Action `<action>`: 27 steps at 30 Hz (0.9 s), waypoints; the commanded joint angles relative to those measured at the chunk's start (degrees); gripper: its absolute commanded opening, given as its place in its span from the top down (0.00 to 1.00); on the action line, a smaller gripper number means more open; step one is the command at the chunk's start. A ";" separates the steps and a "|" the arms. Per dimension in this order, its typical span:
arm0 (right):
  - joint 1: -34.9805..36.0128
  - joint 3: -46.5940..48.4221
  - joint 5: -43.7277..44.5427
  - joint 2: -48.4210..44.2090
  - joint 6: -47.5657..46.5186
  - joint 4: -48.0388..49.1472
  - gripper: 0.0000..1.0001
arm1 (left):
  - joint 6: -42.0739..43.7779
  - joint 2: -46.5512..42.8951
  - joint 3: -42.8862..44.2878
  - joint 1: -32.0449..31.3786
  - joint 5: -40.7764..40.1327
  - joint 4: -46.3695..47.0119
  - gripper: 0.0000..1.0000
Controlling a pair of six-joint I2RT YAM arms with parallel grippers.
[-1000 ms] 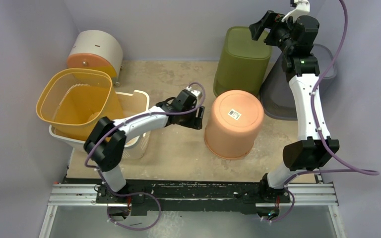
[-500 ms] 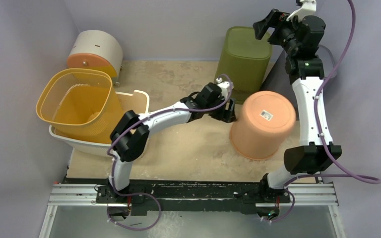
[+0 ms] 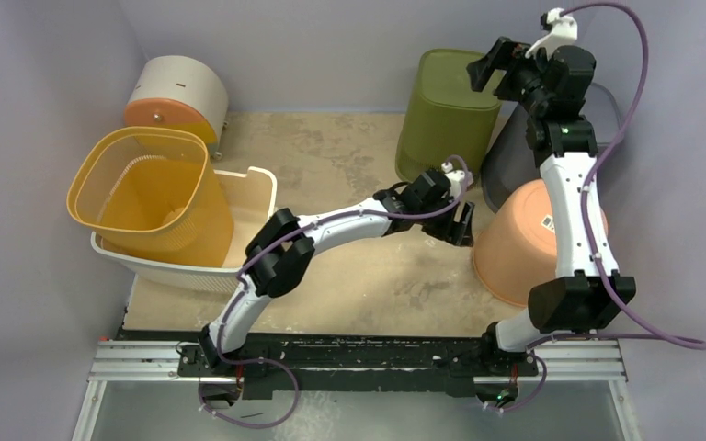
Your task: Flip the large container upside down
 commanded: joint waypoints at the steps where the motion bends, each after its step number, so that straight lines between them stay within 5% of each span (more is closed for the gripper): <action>1: 0.02 -5.81 -0.65 -4.97 -0.56 0.67 0.00 | 4.61 -10.45 -3.80 4.24 -7.85 -7.29 0.30; 11: 8.53 -18.39 2.80 -12.95 -2.46 -8.09 0.00 | 10.21 -29.67 -8.43 8.70 -28.91 -28.29 0.29; 19: 16.66 -30.80 7.36 -19.15 1.43 -18.07 0.00 | 11.04 -36.53 3.49 9.13 -41.01 -43.51 0.27; 27: 16.82 -42.63 11.50 -22.70 3.22 -21.45 0.00 | 12.51 -39.55 2.84 9.66 -44.52 -44.67 0.26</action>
